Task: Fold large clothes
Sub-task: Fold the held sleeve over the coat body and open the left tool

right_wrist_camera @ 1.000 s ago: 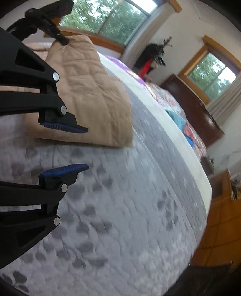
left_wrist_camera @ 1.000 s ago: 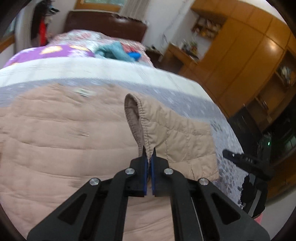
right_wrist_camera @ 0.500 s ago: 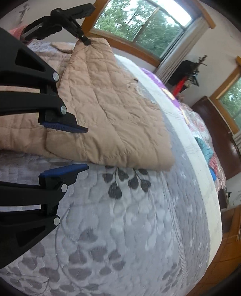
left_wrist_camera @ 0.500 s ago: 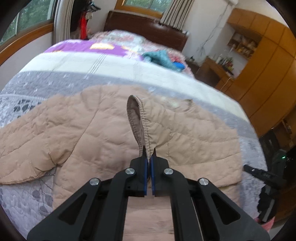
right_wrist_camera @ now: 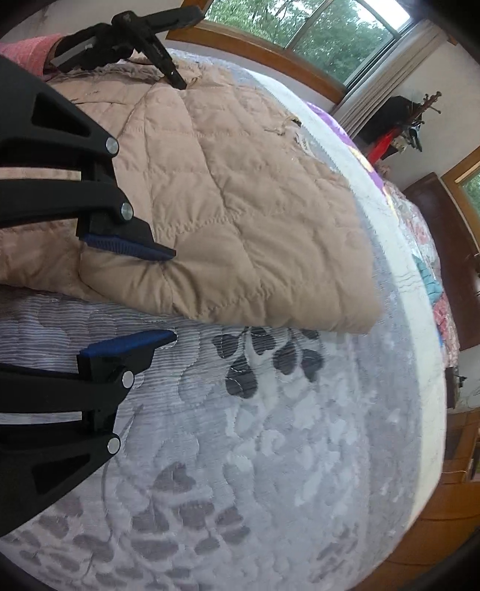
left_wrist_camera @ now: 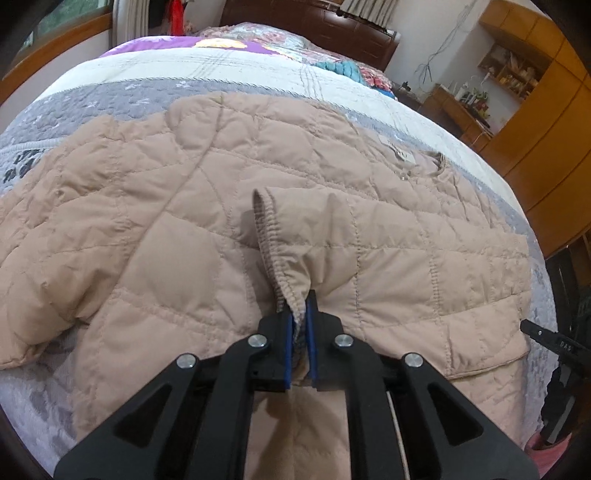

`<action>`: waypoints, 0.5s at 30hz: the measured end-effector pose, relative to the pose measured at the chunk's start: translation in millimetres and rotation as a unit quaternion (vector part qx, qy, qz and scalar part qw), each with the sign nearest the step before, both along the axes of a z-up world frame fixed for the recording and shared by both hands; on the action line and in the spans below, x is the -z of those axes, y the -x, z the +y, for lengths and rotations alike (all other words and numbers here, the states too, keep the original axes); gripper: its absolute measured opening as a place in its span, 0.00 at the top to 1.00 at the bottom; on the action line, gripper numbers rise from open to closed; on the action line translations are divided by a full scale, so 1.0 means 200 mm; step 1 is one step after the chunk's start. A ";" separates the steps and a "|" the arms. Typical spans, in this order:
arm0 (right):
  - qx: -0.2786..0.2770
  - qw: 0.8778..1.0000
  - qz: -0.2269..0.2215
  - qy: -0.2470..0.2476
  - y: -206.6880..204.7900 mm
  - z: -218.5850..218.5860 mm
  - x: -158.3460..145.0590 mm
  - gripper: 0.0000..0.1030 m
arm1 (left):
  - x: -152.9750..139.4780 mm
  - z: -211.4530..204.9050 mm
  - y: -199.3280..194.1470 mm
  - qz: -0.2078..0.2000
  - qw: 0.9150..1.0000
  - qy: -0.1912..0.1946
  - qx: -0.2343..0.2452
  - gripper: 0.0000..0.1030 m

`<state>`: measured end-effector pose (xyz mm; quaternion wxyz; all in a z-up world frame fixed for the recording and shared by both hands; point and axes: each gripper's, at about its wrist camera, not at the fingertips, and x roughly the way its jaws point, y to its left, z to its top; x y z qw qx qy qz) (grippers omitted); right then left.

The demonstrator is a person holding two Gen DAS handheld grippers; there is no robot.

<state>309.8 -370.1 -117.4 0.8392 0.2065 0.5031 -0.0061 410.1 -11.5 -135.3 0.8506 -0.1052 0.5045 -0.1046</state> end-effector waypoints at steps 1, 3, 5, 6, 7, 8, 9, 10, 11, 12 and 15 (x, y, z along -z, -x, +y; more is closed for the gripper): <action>0.000 1.000 -0.013 0.015 0.01 0.03 -0.06 0.63 | -0.04 0.03 0.01 -0.008 1.000 -0.002 -0.011 0.84; -0.001 0.998 -0.041 0.040 0.03 0.07 -0.16 0.62 | -0.12 0.05 0.03 -0.034 0.999 -0.006 -0.021 0.81; -0.014 0.998 -0.046 0.036 0.03 0.14 -0.22 0.61 | -0.20 0.03 0.08 -0.061 0.998 -0.016 -0.023 0.81; -0.026 0.998 -0.044 0.030 0.01 0.18 -0.23 0.61 | -0.23 0.00 0.09 -0.066 0.998 -0.014 -0.009 0.81; -0.034 0.998 -0.040 0.027 -0.01 0.21 -0.22 0.61 | -0.24 -0.04 0.10 -0.065 0.998 -0.013 0.002 0.80; -0.041 0.998 -0.034 0.028 -0.03 0.25 -0.21 0.61 | -0.24 -0.08 0.11 -0.061 0.998 -0.012 0.012 0.80; -0.046 0.998 -0.028 0.033 -0.06 0.29 -0.20 0.61 | -0.24 -0.11 0.11 -0.058 0.998 -0.011 0.020 0.80; -0.049 0.998 -0.024 0.037 -0.07 0.32 -0.18 0.61 | -0.22 -0.16 0.11 -0.052 0.998 -0.013 0.029 0.80; -0.051 0.998 -0.018 0.038 -0.09 0.34 -0.16 0.61 | -0.20 -0.18 0.11 -0.049 0.998 -0.018 0.032 0.80; -0.054 0.998 -0.010 0.035 -0.11 0.37 -0.13 0.61 | -0.17 -0.20 0.10 -0.045 0.998 -0.026 0.033 0.80; -0.055 0.997 0.008 0.049 -0.14 0.42 -0.05 0.62 | -0.06 -0.23 0.06 -0.016 0.999 -0.037 0.035 0.80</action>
